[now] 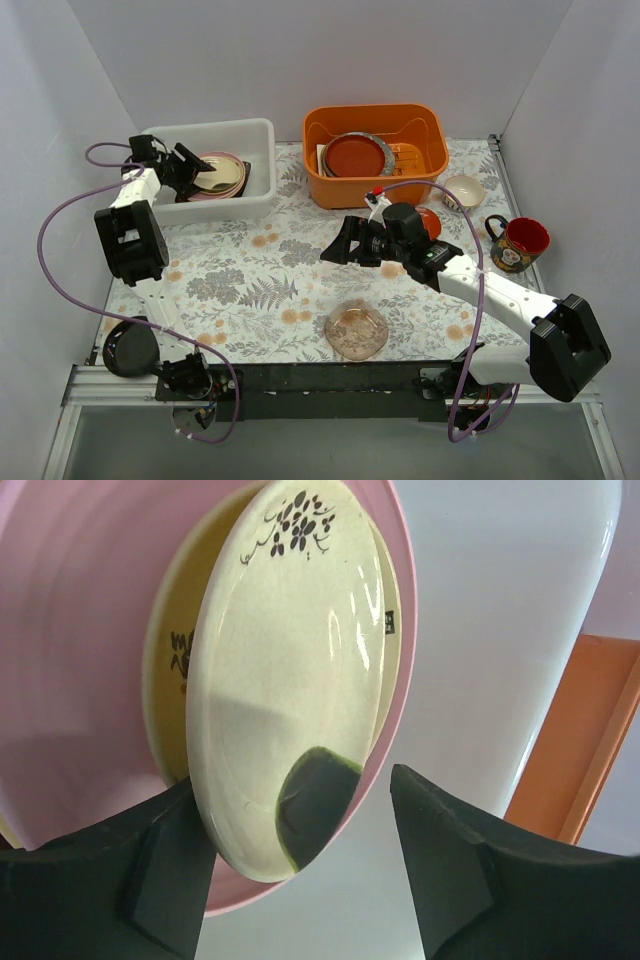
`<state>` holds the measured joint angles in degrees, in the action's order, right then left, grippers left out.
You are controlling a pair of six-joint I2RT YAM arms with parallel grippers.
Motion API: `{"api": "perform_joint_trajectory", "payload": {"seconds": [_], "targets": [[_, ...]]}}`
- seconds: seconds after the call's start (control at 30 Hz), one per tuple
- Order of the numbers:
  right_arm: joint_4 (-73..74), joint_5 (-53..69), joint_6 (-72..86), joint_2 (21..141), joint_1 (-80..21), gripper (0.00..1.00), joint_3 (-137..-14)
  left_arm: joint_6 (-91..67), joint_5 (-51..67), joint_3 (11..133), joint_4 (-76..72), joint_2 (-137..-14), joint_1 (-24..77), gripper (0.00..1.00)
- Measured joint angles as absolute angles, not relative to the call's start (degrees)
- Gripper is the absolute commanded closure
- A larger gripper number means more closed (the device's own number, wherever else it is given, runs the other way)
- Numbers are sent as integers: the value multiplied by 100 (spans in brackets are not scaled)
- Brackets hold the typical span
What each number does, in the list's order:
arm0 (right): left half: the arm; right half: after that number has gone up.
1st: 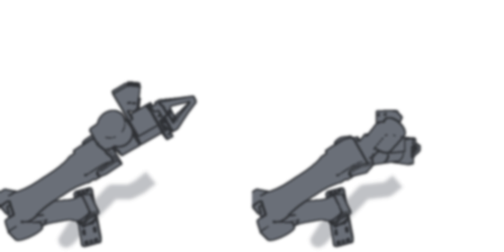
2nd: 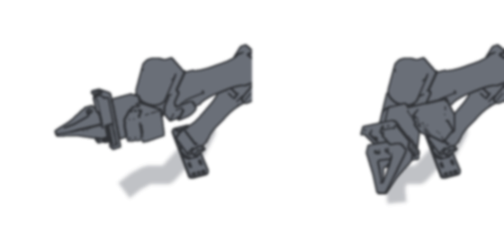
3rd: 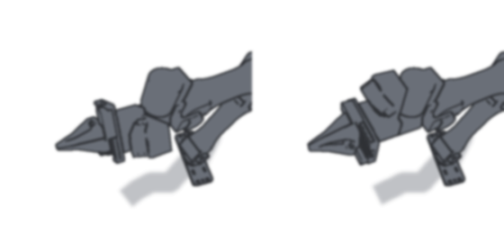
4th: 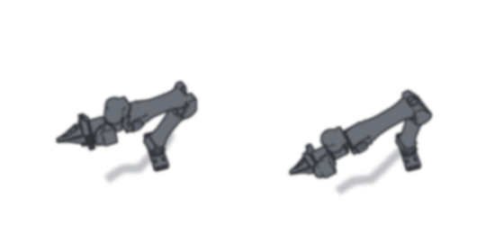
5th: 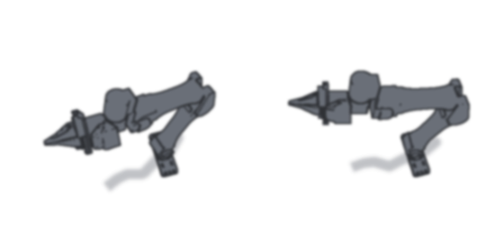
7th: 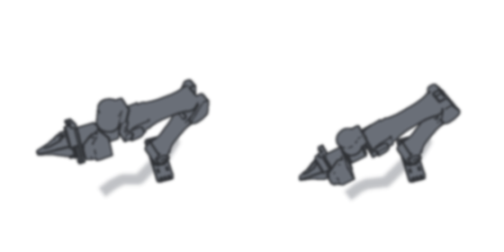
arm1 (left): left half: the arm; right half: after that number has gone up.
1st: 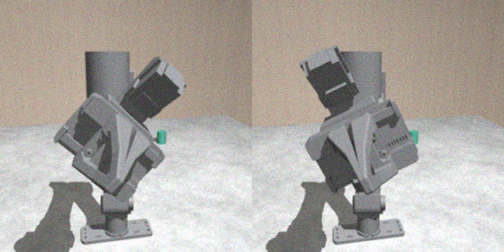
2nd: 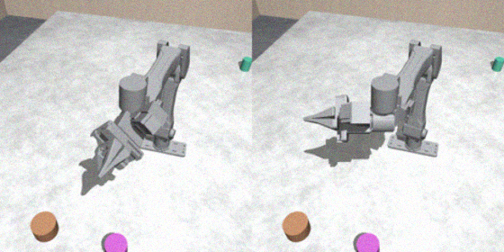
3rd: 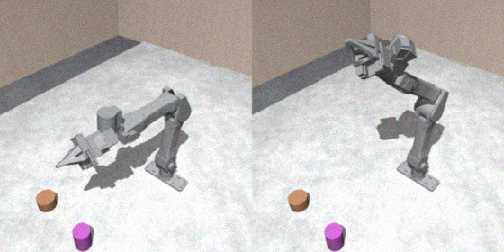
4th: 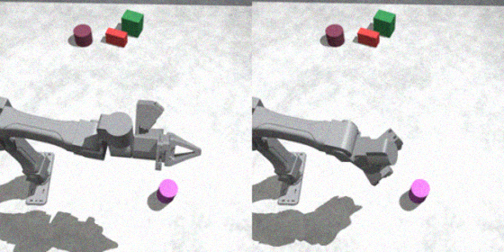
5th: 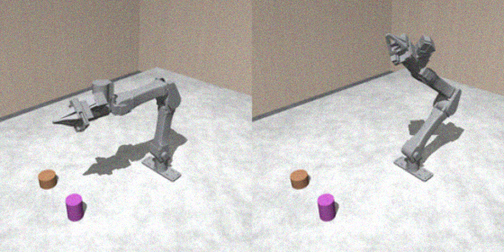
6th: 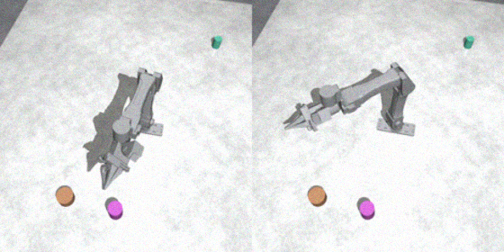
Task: Place the plates into the plastic bin on the countertop
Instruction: Place the plate in the plastic bin, then move the plate to the center of the board.
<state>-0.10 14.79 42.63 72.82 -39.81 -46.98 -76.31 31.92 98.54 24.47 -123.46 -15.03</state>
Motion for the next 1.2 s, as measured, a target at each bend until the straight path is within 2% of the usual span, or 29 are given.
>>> {"api": "perform_joint_trajectory", "payload": {"seconds": [0.23,0.4,0.5,0.9,1.2], "targets": [[-14,1509,4261,7288,-3972,4,-4698,-7529,3201,10392,2893,-12475,-1527,25],[-14,1516,4261,7288,-3966,4,-4698,-7325,2882,10687,3391,-12510,-1529,10],[-14,1516,4263,7288,-3957,4,-4698,-7196,2565,10798,3693,-12510,-1529,6],[-19,1518,4263,7282,-3944,4,-4622,-7030,2178,10796,3977,-12473,-1555,3],[-32,1557,4261,7269,-3944,4,-4598,-6969,2231,10442,3892,-11834,-1566,2]]}}
